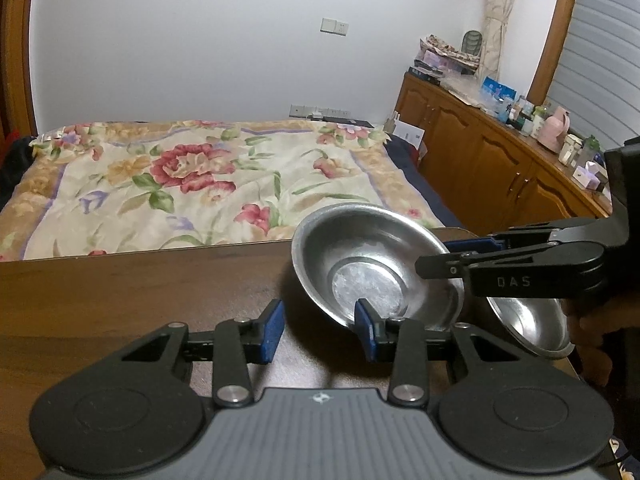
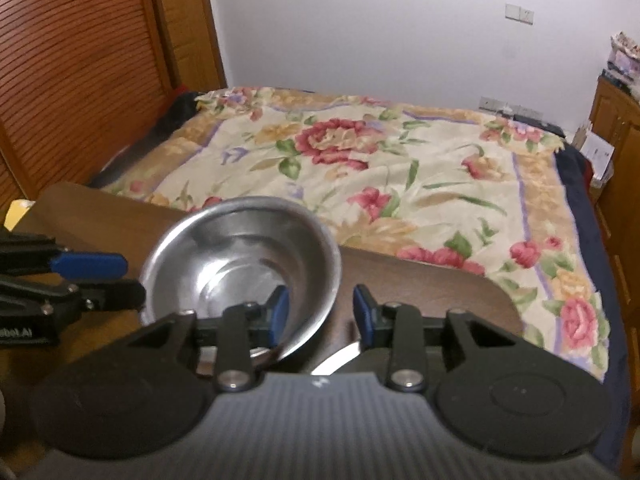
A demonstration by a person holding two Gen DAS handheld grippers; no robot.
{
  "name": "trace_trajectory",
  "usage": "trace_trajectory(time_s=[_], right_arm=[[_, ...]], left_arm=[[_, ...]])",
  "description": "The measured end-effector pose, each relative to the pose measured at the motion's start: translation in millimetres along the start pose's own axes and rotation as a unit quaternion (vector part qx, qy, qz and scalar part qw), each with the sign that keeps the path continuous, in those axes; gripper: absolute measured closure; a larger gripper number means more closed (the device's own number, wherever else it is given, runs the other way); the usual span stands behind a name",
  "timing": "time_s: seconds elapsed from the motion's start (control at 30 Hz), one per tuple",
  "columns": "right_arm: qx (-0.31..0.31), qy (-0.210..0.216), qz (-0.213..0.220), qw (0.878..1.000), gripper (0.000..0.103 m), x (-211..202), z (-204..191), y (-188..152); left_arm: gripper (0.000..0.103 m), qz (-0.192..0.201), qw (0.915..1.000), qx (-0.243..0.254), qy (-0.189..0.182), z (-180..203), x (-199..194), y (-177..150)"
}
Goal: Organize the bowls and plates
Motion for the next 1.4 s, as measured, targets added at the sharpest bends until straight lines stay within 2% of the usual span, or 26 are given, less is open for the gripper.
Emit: trace_trajectory(time_s=[0.17, 0.3, 0.33, 0.43, 0.8, 1.17, 1.4], right_arm=[[0.002, 0.014, -0.002, 1.000, 0.070, -0.1, -4.3, 1.8], [0.010, 0.029, -0.003, 1.000, 0.073, -0.1, -8.6, 1.4], [0.011, 0.032, -0.003, 0.999, 0.075, 0.1, -9.8, 1.3], [0.012, 0.035, -0.003, 0.999, 0.081, 0.1, -13.6, -1.1], [0.019, 0.048, 0.013, 0.999, 0.083, -8.2, -17.6, -0.9], [0.024, 0.059, 0.065, 0.996, 0.083, -53.4, -31.4, 4.1], [0.029, 0.059, 0.087, 0.994, 0.083, -89.8, -40.4, -7.8]], left_arm=[[0.063, -0.002, 1.0000, 0.002, 0.003, 0.3, 0.2, -0.4], [0.068, -0.004, 1.0000, 0.003, 0.005, -0.6, 0.7, -0.7], [0.072, -0.005, 1.0000, 0.002, 0.006, -0.5, 0.8, -1.2], [0.073, -0.006, 0.9999, -0.001, 0.011, -4.4, 0.6, -3.1], [0.076, -0.002, 0.9998, -0.003, 0.019, -10.1, -6.3, -2.9], [0.076, 0.033, 0.9993, 0.011, 0.012, -0.4, -56.3, 2.9], [0.076, 0.050, 0.9984, 0.026, 0.003, 15.5, -92.5, -5.2]])
Point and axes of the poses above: each gripper's, at about its wrist camera, not at the fingertips, and x roughly the way its jaws point, z to its right, y to its top, the point moved 6 cm from there along x, roughly the way its jaws point, and after that the axes turned 3 degrees about -z, right-handed, at the moved point
